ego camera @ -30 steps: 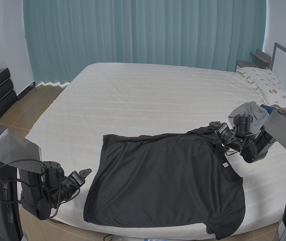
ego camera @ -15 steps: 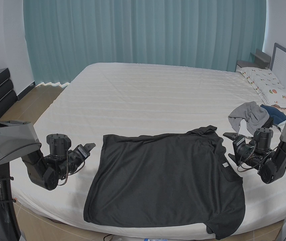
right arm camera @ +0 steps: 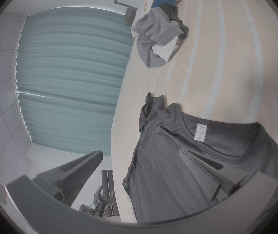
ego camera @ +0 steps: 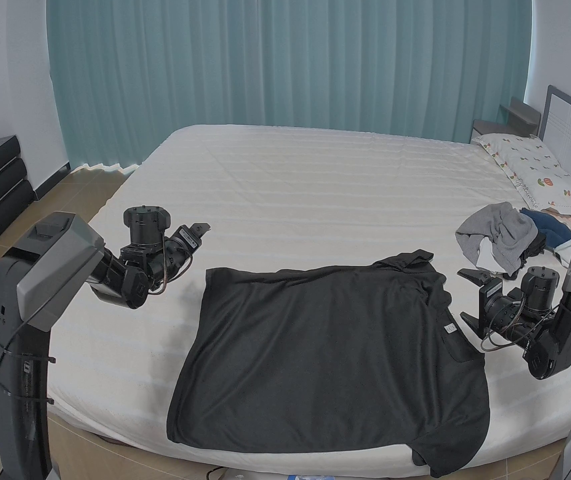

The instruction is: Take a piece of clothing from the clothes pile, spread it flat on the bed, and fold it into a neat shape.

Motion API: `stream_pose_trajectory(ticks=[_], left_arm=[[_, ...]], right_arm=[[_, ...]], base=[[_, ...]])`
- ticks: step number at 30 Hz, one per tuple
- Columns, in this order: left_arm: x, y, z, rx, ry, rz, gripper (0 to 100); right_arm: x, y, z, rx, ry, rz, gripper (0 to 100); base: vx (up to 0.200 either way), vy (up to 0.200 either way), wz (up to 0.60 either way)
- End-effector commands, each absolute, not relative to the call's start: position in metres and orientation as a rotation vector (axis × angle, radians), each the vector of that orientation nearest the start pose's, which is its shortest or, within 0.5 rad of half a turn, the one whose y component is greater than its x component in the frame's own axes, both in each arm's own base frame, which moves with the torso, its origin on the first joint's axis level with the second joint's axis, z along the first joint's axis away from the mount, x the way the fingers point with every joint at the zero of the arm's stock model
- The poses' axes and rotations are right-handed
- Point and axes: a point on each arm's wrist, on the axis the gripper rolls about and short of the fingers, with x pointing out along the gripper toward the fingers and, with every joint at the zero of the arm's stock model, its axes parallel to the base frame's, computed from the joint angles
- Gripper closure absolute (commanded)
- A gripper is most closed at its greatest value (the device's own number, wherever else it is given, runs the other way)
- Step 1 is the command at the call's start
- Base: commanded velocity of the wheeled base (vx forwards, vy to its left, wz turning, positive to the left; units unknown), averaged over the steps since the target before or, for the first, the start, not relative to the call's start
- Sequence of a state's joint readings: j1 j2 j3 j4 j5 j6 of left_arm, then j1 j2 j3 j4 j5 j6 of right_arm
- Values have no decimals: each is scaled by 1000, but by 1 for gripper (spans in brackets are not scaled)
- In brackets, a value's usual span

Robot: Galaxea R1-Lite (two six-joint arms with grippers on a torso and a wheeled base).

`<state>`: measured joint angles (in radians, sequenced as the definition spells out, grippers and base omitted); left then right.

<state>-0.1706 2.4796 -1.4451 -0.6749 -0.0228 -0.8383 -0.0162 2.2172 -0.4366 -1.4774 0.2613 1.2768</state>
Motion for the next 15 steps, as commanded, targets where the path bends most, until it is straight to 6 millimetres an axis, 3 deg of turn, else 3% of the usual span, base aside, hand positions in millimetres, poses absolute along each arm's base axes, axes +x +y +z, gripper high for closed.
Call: stream_pose_trajectory(ticks=[1,4,15], left_arm=[[489,-94,-5,-801,503,-22,0],[495,-104,-17,-788,498,-30,0],[504,-104,-26,-778,482,5,0]], right_arm=[[311,-2,4,1329,467,-19,0],[311,-1,4,1330,472,-16,0],[306,0,0,1324,465,-8,0]], base=[[0,0,0],[0,0,0],[0,0,0]])
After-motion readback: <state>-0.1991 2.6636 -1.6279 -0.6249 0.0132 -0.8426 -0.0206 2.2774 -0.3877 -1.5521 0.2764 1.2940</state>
